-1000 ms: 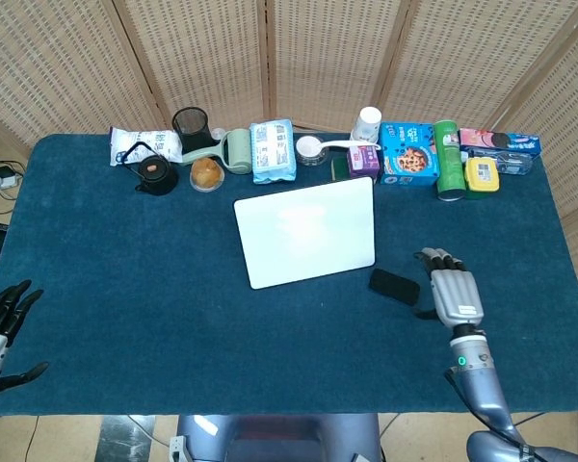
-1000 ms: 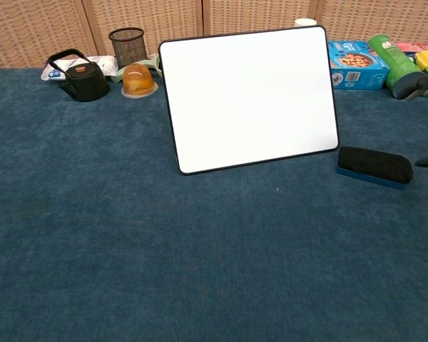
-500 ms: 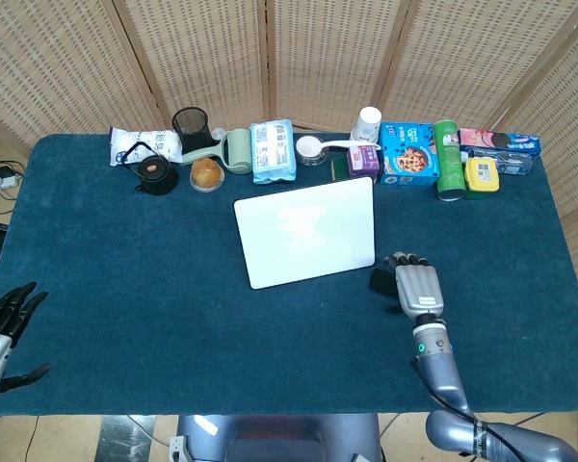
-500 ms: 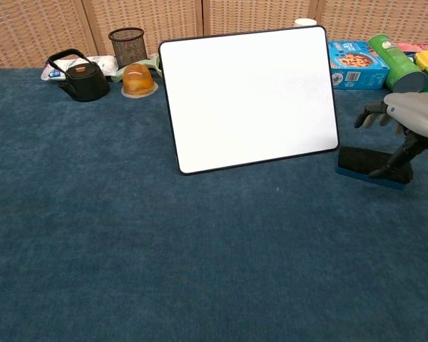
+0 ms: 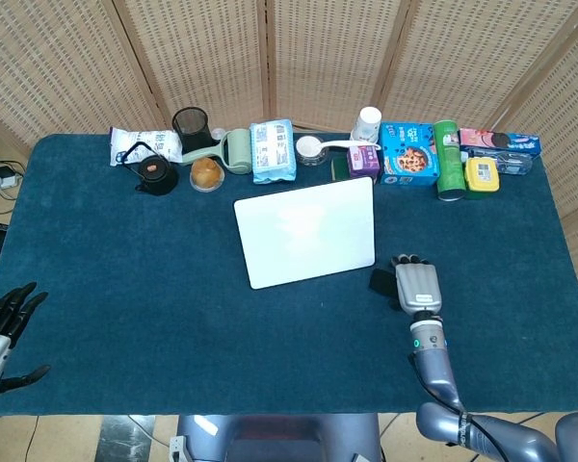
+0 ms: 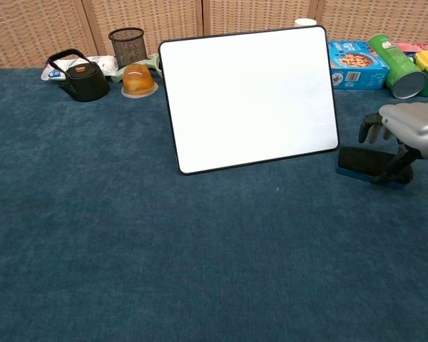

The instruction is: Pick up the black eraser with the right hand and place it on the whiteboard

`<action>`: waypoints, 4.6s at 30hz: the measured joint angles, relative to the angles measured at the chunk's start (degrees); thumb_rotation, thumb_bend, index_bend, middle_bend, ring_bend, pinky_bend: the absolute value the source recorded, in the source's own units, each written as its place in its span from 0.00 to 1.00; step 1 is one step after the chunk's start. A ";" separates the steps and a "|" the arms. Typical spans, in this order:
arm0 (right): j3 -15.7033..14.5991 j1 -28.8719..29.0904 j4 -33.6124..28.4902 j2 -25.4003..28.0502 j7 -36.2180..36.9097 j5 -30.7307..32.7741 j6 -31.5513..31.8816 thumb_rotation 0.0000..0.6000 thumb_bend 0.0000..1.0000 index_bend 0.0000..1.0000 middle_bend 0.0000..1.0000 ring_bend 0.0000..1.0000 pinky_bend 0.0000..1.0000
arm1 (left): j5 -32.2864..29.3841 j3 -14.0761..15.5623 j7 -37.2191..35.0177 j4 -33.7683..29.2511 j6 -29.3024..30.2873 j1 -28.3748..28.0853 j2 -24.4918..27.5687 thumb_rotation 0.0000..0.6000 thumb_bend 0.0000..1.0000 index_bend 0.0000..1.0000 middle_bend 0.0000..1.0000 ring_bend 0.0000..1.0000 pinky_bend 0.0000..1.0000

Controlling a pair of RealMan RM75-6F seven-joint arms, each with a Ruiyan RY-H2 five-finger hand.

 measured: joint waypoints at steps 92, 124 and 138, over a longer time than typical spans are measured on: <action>9.27 16.91 39.39 -29.46 15.92 -22.45 10.85 1.00 0.03 0.18 0.38 0.37 0.57 | 0.05 0.65 -2.38 -0.19 -0.98 -0.29 1.07 1.00 0.07 0.00 0.00 0.00 0.10; 8.60 15.91 41.58 -32.19 13.76 -21.95 10.71 1.00 0.00 0.07 0.00 0.02 0.12 | 0.90 0.87 -3.15 0.31 -0.32 -0.14 1.15 1.00 0.07 0.00 0.00 0.00 0.10; 8.26 14.45 34.50 -28.16 16.31 -23.96 14.71 1.00 0.00 0.07 0.00 0.03 0.11 | 0.85 0.85 -3.68 0.36 -0.54 -0.35 1.36 1.00 0.07 0.00 0.00 0.00 0.10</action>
